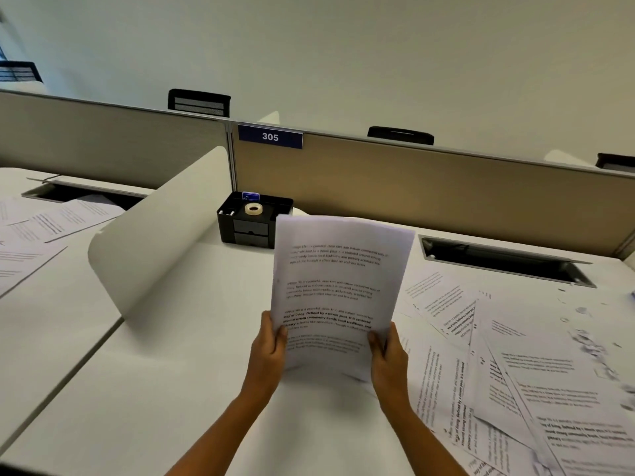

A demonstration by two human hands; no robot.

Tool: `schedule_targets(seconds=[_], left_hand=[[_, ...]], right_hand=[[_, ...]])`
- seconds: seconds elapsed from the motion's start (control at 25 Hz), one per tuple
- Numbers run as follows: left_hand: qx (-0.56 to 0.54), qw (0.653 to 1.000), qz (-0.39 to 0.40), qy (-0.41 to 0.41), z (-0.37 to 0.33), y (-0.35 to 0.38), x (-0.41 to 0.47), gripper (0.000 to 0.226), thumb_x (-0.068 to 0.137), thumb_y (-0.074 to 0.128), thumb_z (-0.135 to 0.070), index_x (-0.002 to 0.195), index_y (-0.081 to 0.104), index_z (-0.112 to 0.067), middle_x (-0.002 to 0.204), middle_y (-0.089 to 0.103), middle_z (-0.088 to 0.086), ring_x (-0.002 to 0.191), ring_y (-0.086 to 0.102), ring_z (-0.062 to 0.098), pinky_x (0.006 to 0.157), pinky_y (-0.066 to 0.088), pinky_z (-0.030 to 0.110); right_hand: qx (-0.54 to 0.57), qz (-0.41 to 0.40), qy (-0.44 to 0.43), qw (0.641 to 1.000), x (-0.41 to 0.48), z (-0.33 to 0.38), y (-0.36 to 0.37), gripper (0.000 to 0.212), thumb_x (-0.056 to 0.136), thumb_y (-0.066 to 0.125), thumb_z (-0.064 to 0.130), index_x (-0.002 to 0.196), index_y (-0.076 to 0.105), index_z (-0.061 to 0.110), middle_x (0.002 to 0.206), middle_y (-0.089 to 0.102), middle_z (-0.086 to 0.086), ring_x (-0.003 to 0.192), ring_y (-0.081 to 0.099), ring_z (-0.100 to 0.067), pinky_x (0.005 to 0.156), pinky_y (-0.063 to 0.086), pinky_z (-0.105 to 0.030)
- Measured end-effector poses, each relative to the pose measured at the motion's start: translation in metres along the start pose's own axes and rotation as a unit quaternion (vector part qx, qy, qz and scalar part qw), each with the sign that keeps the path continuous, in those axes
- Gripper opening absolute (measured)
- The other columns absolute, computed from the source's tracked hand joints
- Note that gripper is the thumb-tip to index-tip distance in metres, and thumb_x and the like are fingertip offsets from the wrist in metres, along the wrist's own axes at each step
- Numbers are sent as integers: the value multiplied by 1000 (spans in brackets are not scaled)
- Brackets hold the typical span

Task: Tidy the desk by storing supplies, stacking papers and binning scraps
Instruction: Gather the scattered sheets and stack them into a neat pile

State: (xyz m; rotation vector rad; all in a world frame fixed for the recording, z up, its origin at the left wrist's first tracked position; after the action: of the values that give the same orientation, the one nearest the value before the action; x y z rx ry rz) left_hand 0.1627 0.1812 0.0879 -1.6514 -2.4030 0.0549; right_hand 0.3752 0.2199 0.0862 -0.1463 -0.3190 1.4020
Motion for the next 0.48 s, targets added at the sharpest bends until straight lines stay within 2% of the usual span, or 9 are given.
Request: schedule_targets(seconds=[0.08, 0.16, 0.32, 0.44, 0.48], left_hand=[[65, 998, -9, 11, 1, -1, 3, 10, 96, 45, -11, 104, 42, -15, 100, 58, 0, 83, 61, 12, 60, 51, 10], [94, 994, -35, 30, -6, -5, 4, 10, 93, 51, -6, 98, 45, -12, 92, 59, -6, 76, 61, 13, 57, 49, 7], [63, 993, -89, 35, -19, -16, 2, 7, 92, 53, -7, 95, 50, -12, 94, 62, -3, 80, 62, 13, 59, 50, 7], [13, 993, -106, 41, -31, -20, 2, 7, 92, 53, -15, 98, 55, -16, 93, 64, -9, 81, 64, 12, 62, 52, 9], [4, 993, -106, 40, -34, -20, 3, 6, 92, 53, -17, 97, 55, -18, 93, 64, -11, 80, 64, 10, 62, 52, 10]], right_hand=[[-10, -19, -11, 1000, 2, 1, 0, 17, 92, 52, 12, 109, 49, 13, 109, 57, -2, 99, 56, -16, 89, 50, -31], [-4, -28, -26, 999, 4, 10, -4, 13, 92, 52, 10, 103, 48, 16, 100, 57, 3, 90, 59, -12, 82, 50, -24], [3, -45, -58, 997, -4, 28, -15, 12, 93, 51, 10, 94, 46, 21, 87, 54, 17, 76, 56, 0, 62, 46, -2], [30, -26, -64, 997, -10, 25, -16, 5, 93, 49, 22, 93, 44, 24, 92, 58, 13, 80, 60, -5, 61, 48, -3], [37, -18, -62, 997, -12, 22, -16, 6, 93, 49, 21, 95, 44, 23, 94, 58, 11, 82, 59, -5, 63, 47, -2]])
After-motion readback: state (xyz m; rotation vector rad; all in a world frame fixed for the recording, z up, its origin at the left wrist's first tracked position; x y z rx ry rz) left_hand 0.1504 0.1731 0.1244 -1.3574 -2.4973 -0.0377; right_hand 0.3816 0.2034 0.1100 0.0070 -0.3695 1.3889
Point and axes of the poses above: each hand's wrist, its own x-axis towards the middle knuckle, its own y-axis out of the palm, z = x × y, the point moved 6 cm from there along x, towards the middle knuckle
